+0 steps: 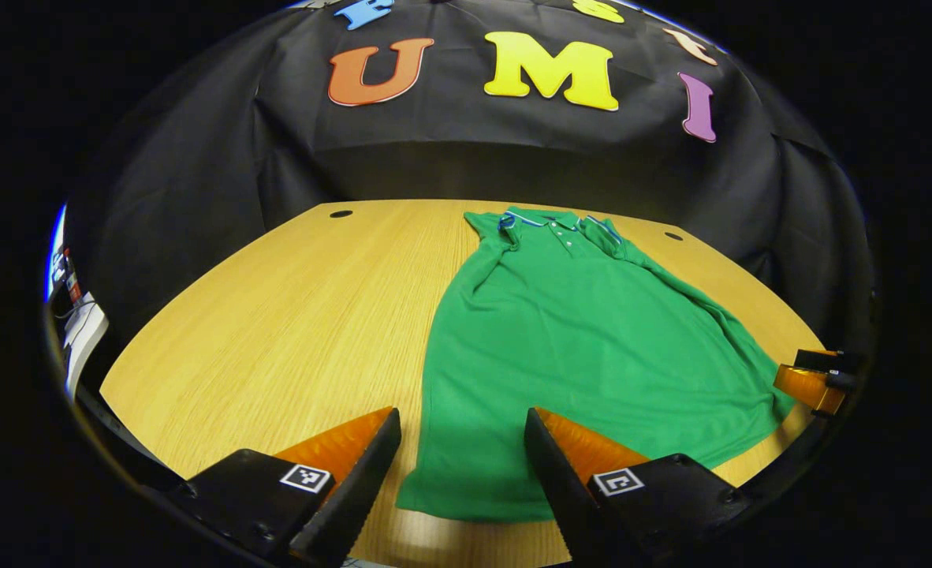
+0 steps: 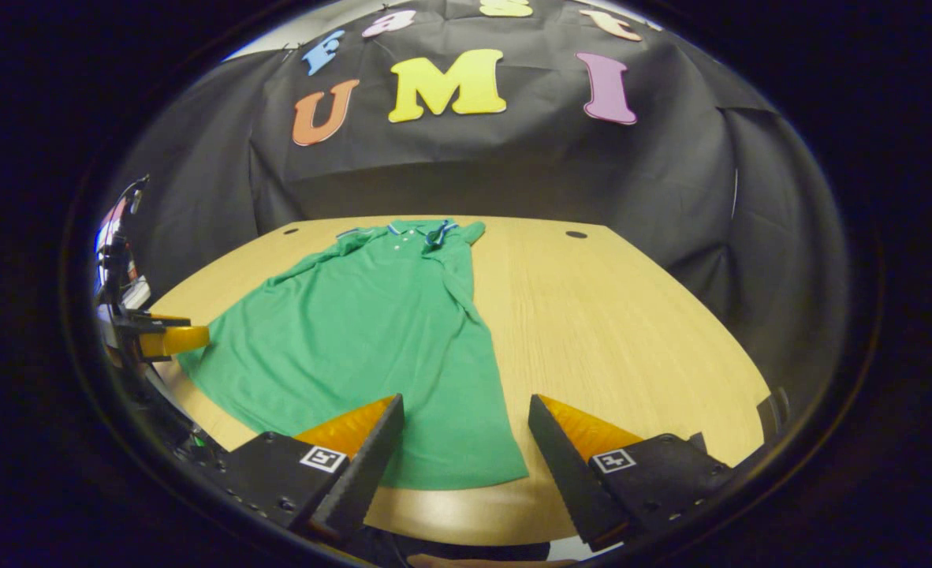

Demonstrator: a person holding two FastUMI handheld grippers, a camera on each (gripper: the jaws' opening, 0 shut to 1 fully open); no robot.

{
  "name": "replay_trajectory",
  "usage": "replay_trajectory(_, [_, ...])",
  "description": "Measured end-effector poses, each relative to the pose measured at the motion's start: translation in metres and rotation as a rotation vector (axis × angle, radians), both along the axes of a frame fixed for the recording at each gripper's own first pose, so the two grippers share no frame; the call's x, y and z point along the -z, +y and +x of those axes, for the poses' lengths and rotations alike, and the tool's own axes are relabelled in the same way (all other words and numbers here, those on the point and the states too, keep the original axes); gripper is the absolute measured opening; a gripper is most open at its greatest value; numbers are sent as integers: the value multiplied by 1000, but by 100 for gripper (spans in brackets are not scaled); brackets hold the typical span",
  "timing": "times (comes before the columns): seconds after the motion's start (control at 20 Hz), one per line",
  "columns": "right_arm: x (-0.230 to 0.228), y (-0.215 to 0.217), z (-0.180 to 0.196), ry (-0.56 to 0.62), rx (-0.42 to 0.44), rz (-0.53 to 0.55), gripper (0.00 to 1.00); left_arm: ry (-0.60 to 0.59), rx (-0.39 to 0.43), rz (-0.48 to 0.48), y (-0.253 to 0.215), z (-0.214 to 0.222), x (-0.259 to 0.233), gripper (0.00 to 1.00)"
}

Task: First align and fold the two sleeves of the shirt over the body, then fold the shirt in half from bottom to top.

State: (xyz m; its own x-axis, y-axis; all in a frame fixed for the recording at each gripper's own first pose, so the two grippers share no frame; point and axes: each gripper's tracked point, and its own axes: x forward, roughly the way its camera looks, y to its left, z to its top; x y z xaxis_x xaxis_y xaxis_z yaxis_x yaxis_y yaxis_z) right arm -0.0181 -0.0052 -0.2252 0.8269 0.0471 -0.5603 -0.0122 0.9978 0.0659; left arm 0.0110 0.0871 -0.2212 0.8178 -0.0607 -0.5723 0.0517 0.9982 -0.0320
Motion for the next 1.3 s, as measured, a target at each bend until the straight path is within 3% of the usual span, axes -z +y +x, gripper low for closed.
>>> replay_trajectory(0.05, [5,1,-2,16,0,8,97,9,-15,-4,2,-1,4,99])
replay_trajectory(0.15, [19,6,-3,64,-10,26,97,6,-27,9,5,0,4,88])
replay_trajectory(0.3, [15,7,0,35,-22,28,94,-8,-22,29,8,0,3,73])
replay_trajectory(0.4, [17,7,2,35,-14,32,85,-15,-9,23,5,1,2,60])
replay_trajectory(0.45, [15,8,3,24,-19,32,71,-23,3,18,0,1,3,49])
replay_trajectory(0.5, [16,12,3,35,-27,43,70,-30,10,15,-2,2,3,43])
replay_trajectory(0.55, [15,14,5,21,-32,46,48,-40,17,12,-3,3,3,34])
replay_trajectory(0.6, [18,18,5,28,-40,60,44,-48,23,10,-3,4,2,30])
replay_trajectory(0.65, [15,22,7,9,-45,85,22,-57,29,6,-5,5,3,25])
replay_trajectory(0.7, [17,24,6,14,-50,92,16,-68,30,0,-7,6,2,20])
replay_trajectory(0.75, [15,24,10,4,-58,86,3,-79,34,-10,-9,7,1,11])
replay_trajectory(1.0, [5,24,13,-3,-90,106,0,-108,46,-58,-20,13,-3,7])
replay_trajectory(1.3, [-48,16,34,-110,-105,96,3,-197,57,-65,-25,32,-40,7])
